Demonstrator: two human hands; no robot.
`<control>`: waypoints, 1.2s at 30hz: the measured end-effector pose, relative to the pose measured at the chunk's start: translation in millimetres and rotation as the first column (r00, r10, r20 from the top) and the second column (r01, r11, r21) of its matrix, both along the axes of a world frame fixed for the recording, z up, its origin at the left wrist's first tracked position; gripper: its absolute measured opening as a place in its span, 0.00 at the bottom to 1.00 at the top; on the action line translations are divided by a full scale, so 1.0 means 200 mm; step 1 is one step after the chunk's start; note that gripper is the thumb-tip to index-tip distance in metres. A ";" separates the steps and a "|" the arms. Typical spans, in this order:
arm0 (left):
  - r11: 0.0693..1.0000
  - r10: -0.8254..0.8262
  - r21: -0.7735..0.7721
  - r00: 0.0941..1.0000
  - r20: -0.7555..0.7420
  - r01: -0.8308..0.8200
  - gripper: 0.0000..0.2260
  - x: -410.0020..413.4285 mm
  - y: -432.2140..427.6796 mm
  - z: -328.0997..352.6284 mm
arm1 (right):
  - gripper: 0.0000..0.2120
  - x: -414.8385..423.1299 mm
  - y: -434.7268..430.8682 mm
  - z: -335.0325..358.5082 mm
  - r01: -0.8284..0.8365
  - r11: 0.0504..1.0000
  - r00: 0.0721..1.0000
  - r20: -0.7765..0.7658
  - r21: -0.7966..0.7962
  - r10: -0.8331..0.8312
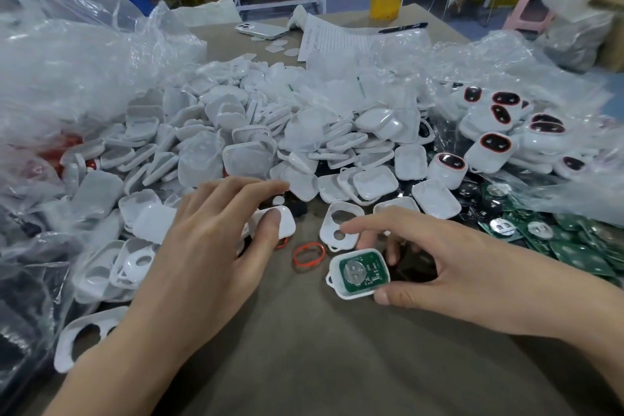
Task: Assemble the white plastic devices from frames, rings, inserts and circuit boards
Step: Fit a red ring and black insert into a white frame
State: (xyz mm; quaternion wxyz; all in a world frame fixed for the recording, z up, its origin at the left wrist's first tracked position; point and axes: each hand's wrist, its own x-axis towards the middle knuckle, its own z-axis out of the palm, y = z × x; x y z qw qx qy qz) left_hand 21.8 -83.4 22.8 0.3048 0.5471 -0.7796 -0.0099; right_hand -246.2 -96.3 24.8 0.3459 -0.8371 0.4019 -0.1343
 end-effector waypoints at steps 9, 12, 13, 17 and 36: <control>0.989 -0.101 0.123 0.979 0.179 0.079 0.15 0.10 -0.02 0.01 | 0.27 0.01 0.00 -0.01 0.016 1.000 1.000 0.009 -0.007 -0.016; 0.985 -0.098 0.159 0.968 0.229 0.062 0.16 0.10 -0.02 0.01 | 0.28 0.01 0.00 -0.02 0.021 0.999 1.000 -0.002 -0.026 -0.021; 0.985 -0.099 0.161 0.965 0.242 0.060 0.17 0.10 -0.02 0.01 | 0.29 0.02 0.00 -0.02 0.022 0.999 1.000 -0.008 -0.032 -0.022; 0.992 -0.094 0.099 0.968 0.234 0.073 0.17 0.10 -0.03 0.01 | 0.30 0.03 0.00 -0.02 0.022 0.998 1.000 -0.007 -0.057 -0.023; 0.921 -0.340 0.197 0.940 -0.019 0.337 0.11 -0.08 0.09 0.00 | 0.39 0.03 0.00 0.00 0.038 0.999 0.999 -0.011 -0.027 -0.039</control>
